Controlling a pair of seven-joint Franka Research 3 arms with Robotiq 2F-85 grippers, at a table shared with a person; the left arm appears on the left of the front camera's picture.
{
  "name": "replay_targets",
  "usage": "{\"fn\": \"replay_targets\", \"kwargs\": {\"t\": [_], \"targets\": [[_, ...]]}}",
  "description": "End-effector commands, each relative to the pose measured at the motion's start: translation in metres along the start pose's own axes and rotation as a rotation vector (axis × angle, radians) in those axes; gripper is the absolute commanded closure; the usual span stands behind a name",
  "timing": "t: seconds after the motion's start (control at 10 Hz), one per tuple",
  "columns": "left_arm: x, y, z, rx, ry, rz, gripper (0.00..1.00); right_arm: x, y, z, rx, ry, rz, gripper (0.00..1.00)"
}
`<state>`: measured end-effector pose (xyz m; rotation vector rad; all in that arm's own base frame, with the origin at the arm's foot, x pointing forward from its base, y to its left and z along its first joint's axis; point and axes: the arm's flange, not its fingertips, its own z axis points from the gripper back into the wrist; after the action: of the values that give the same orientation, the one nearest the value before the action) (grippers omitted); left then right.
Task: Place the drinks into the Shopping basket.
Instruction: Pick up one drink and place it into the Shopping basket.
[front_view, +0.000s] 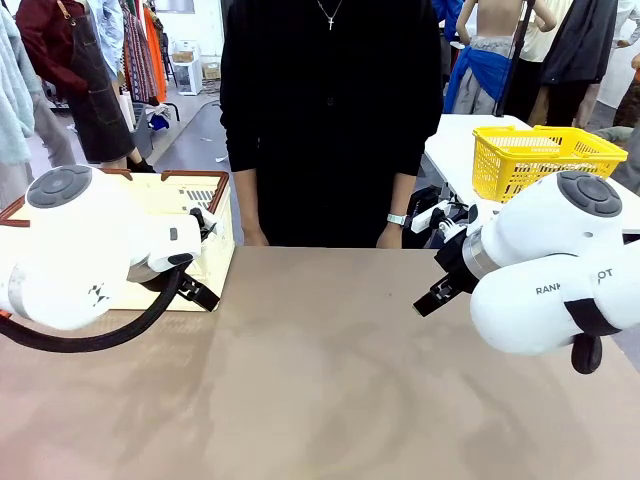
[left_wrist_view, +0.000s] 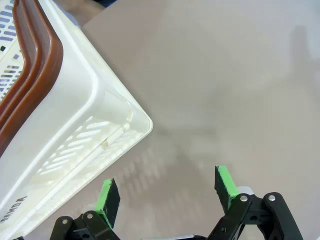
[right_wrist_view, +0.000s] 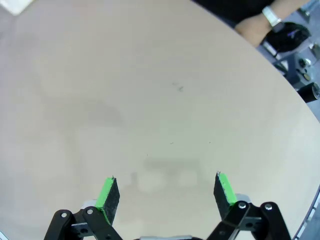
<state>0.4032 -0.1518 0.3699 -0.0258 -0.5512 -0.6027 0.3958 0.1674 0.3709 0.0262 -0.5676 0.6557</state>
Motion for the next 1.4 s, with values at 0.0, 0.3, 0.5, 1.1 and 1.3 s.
{"fn": "replay_targets", "kwargs": {"t": [0.0, 0.3, 0.5, 1.1, 1.3], "targets": [[0.000, 0.000, 0.000, 0.000, 0.000, 0.000, 0.00, 0.000, 0.000, 0.000, 0.000, 0.000, 0.000, 0.00], [-0.008, -0.009, 0.048, -0.235, 0.212, 0.164, 0.00, -0.028, -0.005, 0.030, 0.218, 0.111, -0.041, 0.00], [-0.019, -0.005, 0.095, -0.463, 0.154, 0.253, 0.00, -0.046, -0.026, 0.090, 0.465, 0.105, -0.256, 0.00], [-0.183, 0.186, 0.211, -0.912, -0.338, 0.738, 0.00, -0.231, -0.170, 0.201, 0.897, -0.378, -0.764, 0.00], [-0.249, 0.230, 0.196, -0.938, -0.455, 0.957, 0.00, -0.277, -0.199, 0.184, 0.899, -0.427, -0.905, 0.00]]}}
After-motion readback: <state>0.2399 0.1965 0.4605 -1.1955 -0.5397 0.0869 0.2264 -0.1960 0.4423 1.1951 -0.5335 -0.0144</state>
